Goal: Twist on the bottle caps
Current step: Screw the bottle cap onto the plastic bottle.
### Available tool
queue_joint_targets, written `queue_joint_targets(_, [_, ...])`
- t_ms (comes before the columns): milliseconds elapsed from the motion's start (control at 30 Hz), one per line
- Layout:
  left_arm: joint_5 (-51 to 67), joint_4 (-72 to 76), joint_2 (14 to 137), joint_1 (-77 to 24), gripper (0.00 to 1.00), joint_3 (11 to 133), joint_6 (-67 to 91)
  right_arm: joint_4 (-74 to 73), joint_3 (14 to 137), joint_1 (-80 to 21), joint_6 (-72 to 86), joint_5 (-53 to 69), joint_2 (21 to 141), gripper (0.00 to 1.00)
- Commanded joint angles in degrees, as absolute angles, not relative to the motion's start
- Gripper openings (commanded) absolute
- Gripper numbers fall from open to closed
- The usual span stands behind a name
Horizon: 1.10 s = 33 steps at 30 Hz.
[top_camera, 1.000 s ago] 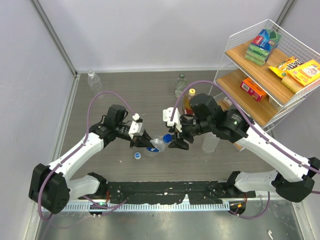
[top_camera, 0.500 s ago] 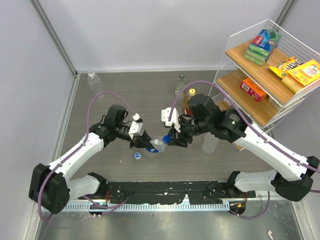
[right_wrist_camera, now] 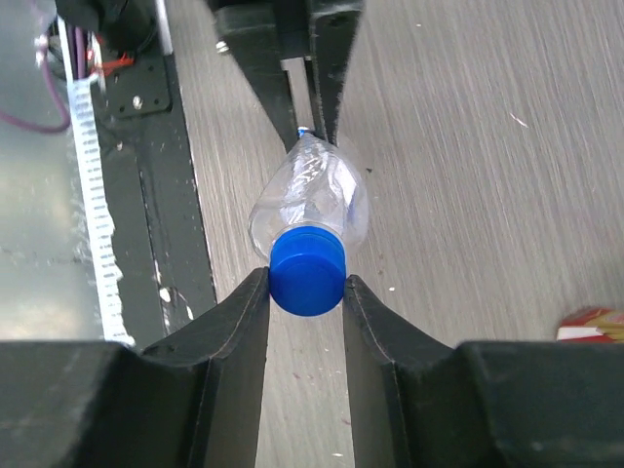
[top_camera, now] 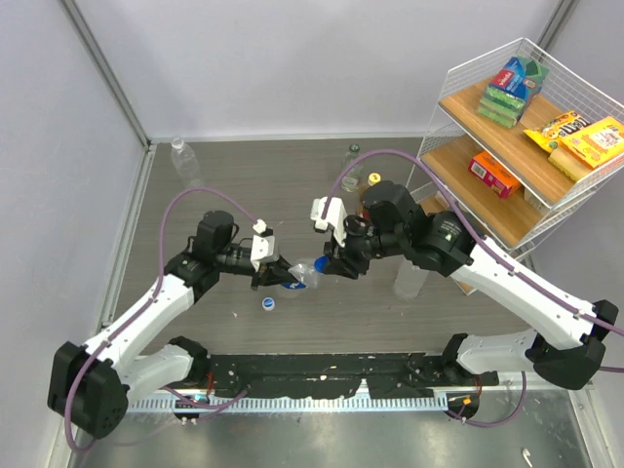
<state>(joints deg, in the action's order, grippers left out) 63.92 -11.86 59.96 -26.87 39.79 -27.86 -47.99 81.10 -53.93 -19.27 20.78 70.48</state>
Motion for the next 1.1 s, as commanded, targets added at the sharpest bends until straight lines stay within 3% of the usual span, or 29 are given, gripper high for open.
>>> queue_joint_targets(0, [54.9,6.1,52.9,-27.2,0.00,38.9,-14.0,-40.5,79.7,-54.7,-4.3,13.6,72.3,0.12])
queue_joint_targets(200, [36.6,12.5,43.3,-34.1,0.00,34.5,-12.7,-40.0,83.5,-54.8,17.7,7.7,76.6,0.01])
queue_joint_targets(300, [28.2,15.1,41.0,-38.7,0.00,33.5,-13.6,-39.6,84.5,-54.8,24.9,6.7,78.4,0.01])
queue_joint_targets(467, [15.2,17.4,42.0,-43.9,0.00,33.6,-16.2,-39.8,87.6,-54.8,30.2,3.8,82.0,0.01])
queue_joint_targets(600, [11.4,18.4,43.8,-44.3,0.00,33.8,-16.0,-41.4,87.9,-54.8,31.5,0.4,82.5,0.02])
queue_joint_targets(633, [11.6,18.3,43.9,-44.3,0.00,33.6,-16.5,-40.6,87.5,-54.8,31.6,0.4,82.4,0.08])
queue_joint_targets(667, [11.8,18.4,44.1,-44.3,0.00,33.1,-16.3,-40.2,87.2,-54.8,30.7,0.2,81.7,0.29])
queue_joint_targets(767, [13.1,19.2,44.1,-44.1,0.00,30.2,-15.2,-38.1,86.8,-54.8,27.2,-1.8,79.7,0.52])
queue_joint_targets(867, [14.6,16.8,46.0,-42.7,0.00,29.8,-13.5,-35.3,85.0,-54.8,19.8,-3.3,76.0,0.84])
queue_joint_targets(1000, [15.8,20.2,47.2,-38.6,0.00,26.3,-13.8,-28.6,78.4,-54.7,11.9,-6.2,69.9,0.85])
queue_joint_targets(1067, [23.3,16.4,47.5,-35.6,0.00,27.8,-13.1,-27.9,76.7,-54.7,9.0,-4.6,67.8,0.85])
